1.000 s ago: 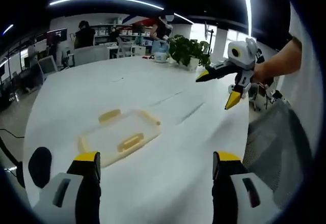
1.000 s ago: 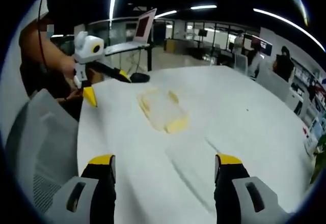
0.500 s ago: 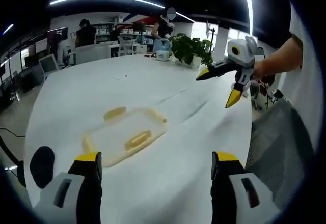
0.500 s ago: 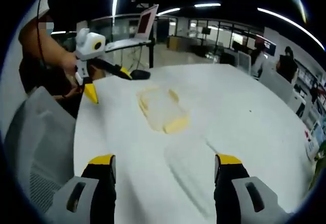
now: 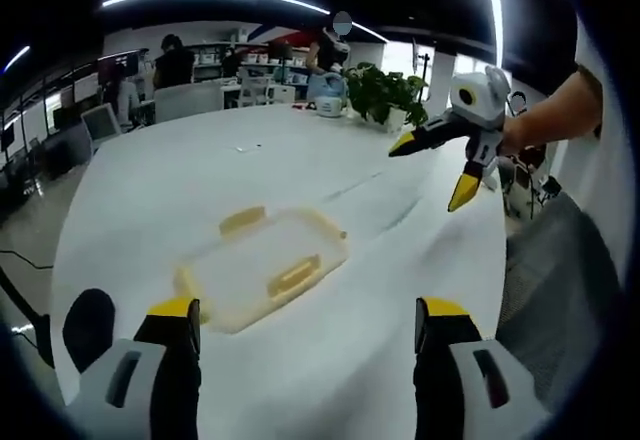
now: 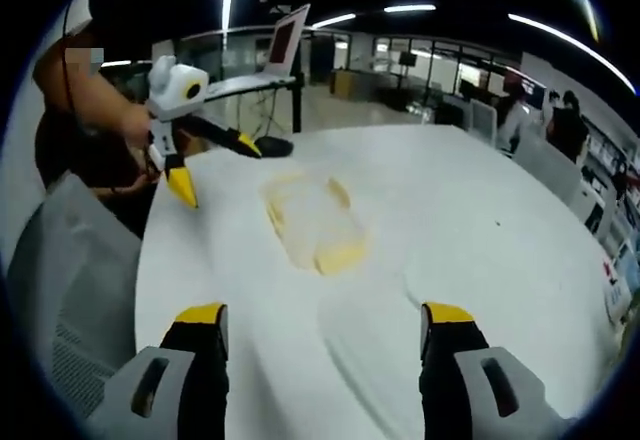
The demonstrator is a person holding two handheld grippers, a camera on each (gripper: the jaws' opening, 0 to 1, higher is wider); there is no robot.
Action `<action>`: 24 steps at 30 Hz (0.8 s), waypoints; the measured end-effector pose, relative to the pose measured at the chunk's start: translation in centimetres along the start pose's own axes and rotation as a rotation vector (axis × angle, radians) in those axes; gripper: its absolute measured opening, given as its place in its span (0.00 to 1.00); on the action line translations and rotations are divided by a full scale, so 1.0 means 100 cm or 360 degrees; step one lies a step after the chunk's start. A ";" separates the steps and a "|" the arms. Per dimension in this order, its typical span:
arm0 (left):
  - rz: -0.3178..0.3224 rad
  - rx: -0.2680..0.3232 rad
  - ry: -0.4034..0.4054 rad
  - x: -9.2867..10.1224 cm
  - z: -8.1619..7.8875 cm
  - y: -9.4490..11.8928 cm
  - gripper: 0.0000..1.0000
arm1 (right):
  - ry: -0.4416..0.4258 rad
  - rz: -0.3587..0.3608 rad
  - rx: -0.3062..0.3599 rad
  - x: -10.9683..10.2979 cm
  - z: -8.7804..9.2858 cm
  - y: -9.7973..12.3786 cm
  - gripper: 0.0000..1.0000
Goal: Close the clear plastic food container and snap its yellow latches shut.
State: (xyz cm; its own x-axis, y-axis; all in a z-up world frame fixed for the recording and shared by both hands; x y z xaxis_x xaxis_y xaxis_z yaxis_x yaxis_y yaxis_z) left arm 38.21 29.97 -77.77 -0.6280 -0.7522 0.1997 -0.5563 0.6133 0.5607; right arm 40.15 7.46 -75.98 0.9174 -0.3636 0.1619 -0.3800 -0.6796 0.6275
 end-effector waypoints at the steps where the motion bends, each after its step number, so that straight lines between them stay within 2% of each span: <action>1: 0.0000 -0.0003 -0.0002 -0.001 -0.001 0.000 0.90 | 0.0004 -0.0003 0.0000 0.000 -0.001 -0.002 0.79; 24: -0.0020 -0.0054 -0.0062 -0.026 0.001 -0.002 0.89 | 0.0030 -0.0055 -0.0035 0.008 -0.005 -0.021 0.77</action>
State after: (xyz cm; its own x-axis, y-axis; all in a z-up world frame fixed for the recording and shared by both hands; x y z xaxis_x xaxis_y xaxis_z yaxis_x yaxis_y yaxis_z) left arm 39.86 31.83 -78.47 -0.6422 -0.7494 0.1612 -0.5458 0.5947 0.5902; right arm 41.77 8.89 -76.77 0.9320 -0.3281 0.1539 -0.3456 -0.6774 0.6494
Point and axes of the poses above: the point that each gripper's makers call its tool centre point, and the gripper's own axes: y roughly backward along the fingers, x roughly to its right, z roughly out of its underside, the point moved 3 cm from there along y, roughly backward along the fingers, and after that the axes turned 8 degrees about y, right-handed, at the moved point
